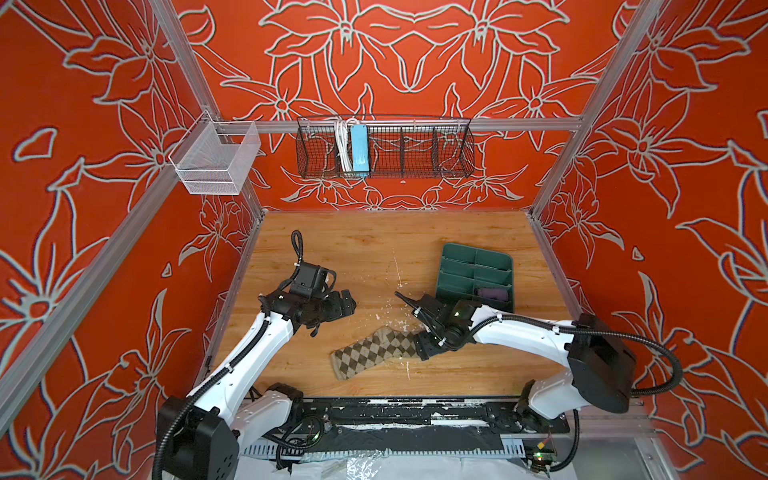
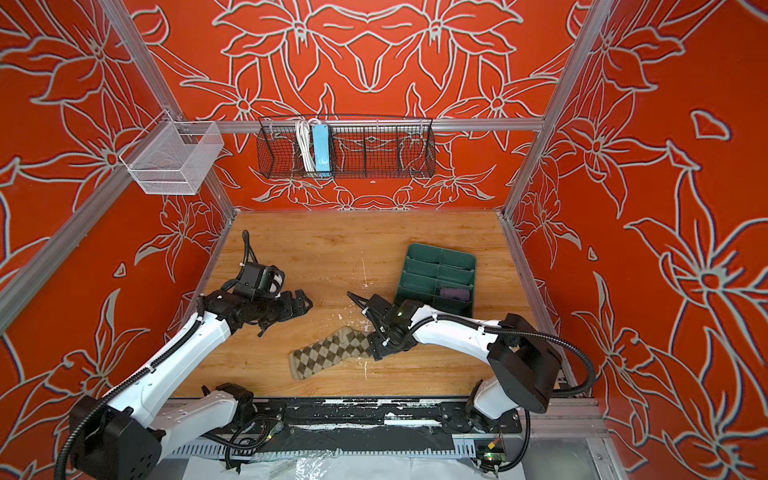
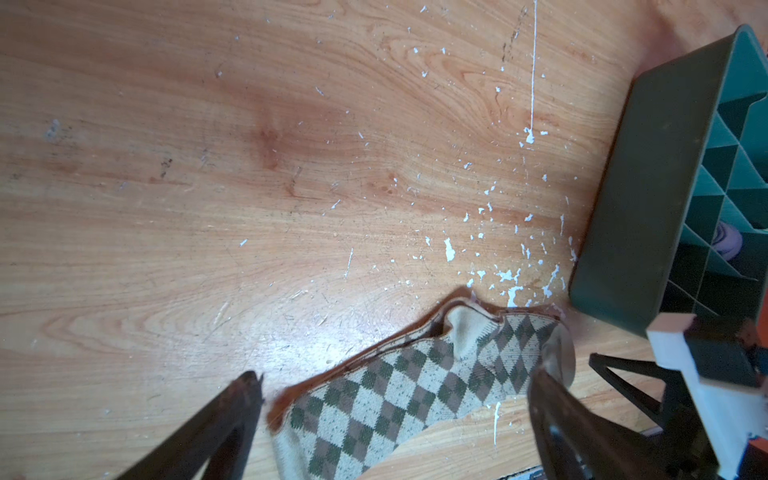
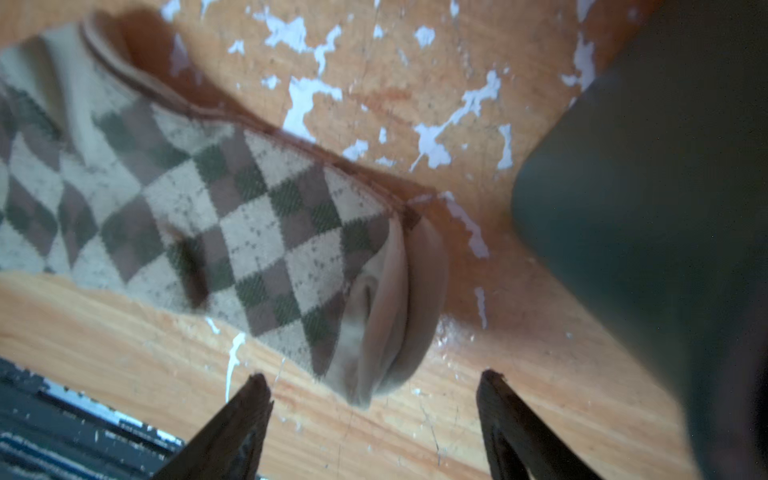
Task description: Roll the socks
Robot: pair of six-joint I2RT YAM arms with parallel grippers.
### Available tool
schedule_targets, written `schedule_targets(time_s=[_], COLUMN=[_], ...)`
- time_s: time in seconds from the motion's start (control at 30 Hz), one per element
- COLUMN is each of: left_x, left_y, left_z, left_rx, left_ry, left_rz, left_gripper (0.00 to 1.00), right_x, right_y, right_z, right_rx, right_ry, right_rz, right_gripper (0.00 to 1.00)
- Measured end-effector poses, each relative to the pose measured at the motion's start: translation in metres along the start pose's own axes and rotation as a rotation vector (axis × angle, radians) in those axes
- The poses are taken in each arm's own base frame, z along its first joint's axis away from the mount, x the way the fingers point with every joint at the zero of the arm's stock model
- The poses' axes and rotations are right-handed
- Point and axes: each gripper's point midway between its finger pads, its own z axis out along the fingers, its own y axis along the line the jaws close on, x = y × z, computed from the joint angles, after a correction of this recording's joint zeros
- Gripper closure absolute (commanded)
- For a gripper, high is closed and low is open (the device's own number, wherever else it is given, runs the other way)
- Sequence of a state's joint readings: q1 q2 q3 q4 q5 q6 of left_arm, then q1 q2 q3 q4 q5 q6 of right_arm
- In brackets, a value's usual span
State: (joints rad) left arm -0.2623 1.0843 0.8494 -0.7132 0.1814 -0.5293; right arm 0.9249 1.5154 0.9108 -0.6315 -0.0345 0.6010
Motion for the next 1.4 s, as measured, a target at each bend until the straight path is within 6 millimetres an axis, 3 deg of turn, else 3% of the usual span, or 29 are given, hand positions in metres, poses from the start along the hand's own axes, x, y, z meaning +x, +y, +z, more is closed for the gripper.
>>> schedule_targets(time_s=[0.1, 0.27, 0.33, 0.4, 0.6, 0.83, 0.93, 0.97, 1.03, 1.13, 1.2, 1.3, 1.4], left_x=[0.0, 0.0, -0.001, -0.003, -0.01, -0.005, -0.004, -0.004, -0.005, -0.004, -0.006, -0.011, -0.021], left_y=[0.001, 0.001, 0.001, 0.001, 0.003, 0.019, 0.021, 0.021, 0.02, 0.016, 0.012, 0.005, -0.005], left_z=[0.005, 0.011, 0.01, 0.008, -0.009, -0.012, -0.008, -0.007, -0.003, 0.002, 0.002, 0.0, -0.007], left_rx=[-0.008, -0.019, -0.021, -0.022, -0.006, -0.02, -0.025, -0.026, -0.024, -0.008, 0.006, 0.027, 0.061], left_ry=[0.014, 0.036, 0.031, 0.022, -0.09, -0.172, -0.166, -0.163, -0.153, -0.135, -0.134, -0.152, -0.207], left_rz=[0.004, 0.008, 0.01, 0.011, -0.017, -0.109, -0.116, -0.116, -0.108, -0.068, -0.02, 0.066, 0.178], left_gripper=[0.03, 0.03, 0.03, 0.03, 0.03, 0.03, 0.03, 0.03, 0.03, 0.03, 0.03, 0.02, 0.02], right_x=[-0.005, -0.011, -0.021, -0.036, -0.106, -0.198, -0.227, -0.236, -0.255, -0.274, -0.281, -0.28, -0.257], right_y=[-0.001, -0.002, 0.002, 0.007, 0.015, -0.02, -0.037, -0.042, -0.047, -0.052, -0.051, -0.046, -0.037], right_z=[0.01, 0.025, 0.026, 0.026, 0.024, 0.043, 0.059, 0.063, 0.063, 0.064, 0.06, 0.054, 0.031], right_rx=[0.004, 0.028, 0.033, 0.039, 0.078, 0.21, 0.265, 0.281, 0.302, 0.331, 0.329, 0.3, 0.218], right_ry=[0.0, 0.011, -0.001, -0.019, -0.103, -0.15, -0.152, -0.153, -0.176, -0.198, -0.212, -0.22, -0.232], right_rz=[0.031, 0.041, 0.028, 0.008, -0.086, -0.192, -0.239, -0.255, -0.285, -0.328, -0.35, -0.38, -0.402], right_gripper=[0.42, 0.8, 0.93, 1.0, 1.0, 1.0, 0.98, 0.96, 0.8, 0.47, 0.32, 0.27, 0.26])
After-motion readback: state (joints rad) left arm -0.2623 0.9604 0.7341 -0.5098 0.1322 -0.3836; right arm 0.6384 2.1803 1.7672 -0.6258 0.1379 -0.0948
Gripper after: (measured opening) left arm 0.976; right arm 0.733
